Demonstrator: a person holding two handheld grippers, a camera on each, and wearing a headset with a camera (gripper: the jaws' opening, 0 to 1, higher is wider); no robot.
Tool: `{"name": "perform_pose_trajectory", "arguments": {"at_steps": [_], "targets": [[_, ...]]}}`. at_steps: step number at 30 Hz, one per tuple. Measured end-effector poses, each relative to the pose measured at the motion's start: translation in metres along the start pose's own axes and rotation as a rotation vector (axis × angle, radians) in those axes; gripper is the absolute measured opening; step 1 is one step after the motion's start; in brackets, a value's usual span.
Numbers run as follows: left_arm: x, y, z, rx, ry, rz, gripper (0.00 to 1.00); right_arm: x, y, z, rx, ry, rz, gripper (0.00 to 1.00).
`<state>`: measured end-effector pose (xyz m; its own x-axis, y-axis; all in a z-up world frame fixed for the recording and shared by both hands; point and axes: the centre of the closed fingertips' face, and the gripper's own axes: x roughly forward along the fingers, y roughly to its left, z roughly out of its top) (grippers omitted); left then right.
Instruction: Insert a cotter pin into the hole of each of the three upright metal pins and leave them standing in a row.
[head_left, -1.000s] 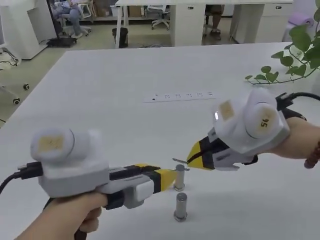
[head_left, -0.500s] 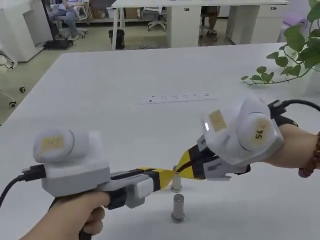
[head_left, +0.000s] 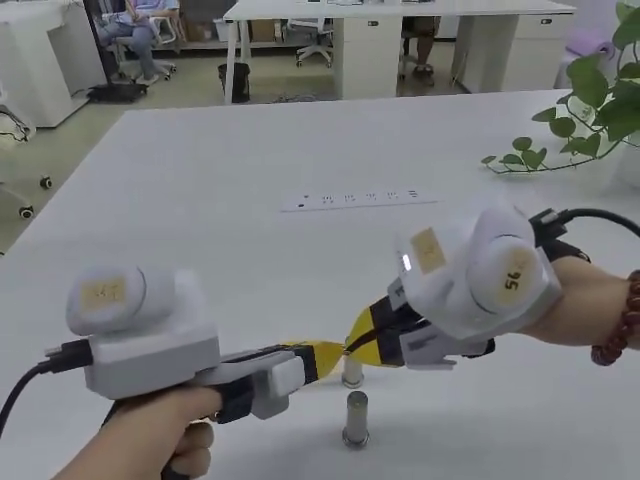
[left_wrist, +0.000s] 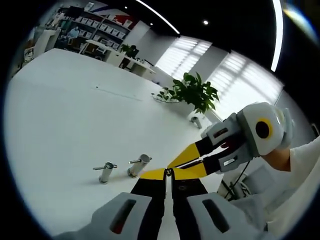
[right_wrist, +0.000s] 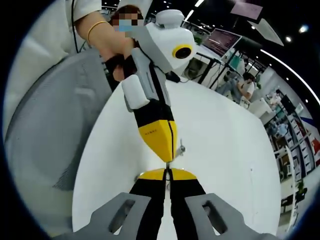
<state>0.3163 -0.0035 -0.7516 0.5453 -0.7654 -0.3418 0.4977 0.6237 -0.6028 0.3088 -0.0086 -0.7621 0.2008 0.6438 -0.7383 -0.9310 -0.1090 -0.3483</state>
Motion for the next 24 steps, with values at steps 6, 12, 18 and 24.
{"name": "perform_pose_trajectory", "arguments": {"at_steps": [6,12,18,24], "targets": [[-0.0002,0.0006,-0.0009,-0.025,-0.002,-0.008,0.01,0.0004,0.001,0.0004,0.001,0.002,-0.005,0.03],[-0.0004,0.0014,-0.002,-0.016,0.002,-0.004,0.0,0.0017,0.0024,-0.0002,0.011,0.002,-0.01,0.04],[-0.0009,-0.0008,-0.002,0.019,0.001,-0.009,0.0,0.0028,0.003,-0.0029,0.096,-0.012,0.003,0.11],[-0.0022,0.0021,-0.0029,0.073,0.005,-0.002,0.0,-0.0018,0.007,-0.0009,0.217,-0.062,0.045,0.12]]}}
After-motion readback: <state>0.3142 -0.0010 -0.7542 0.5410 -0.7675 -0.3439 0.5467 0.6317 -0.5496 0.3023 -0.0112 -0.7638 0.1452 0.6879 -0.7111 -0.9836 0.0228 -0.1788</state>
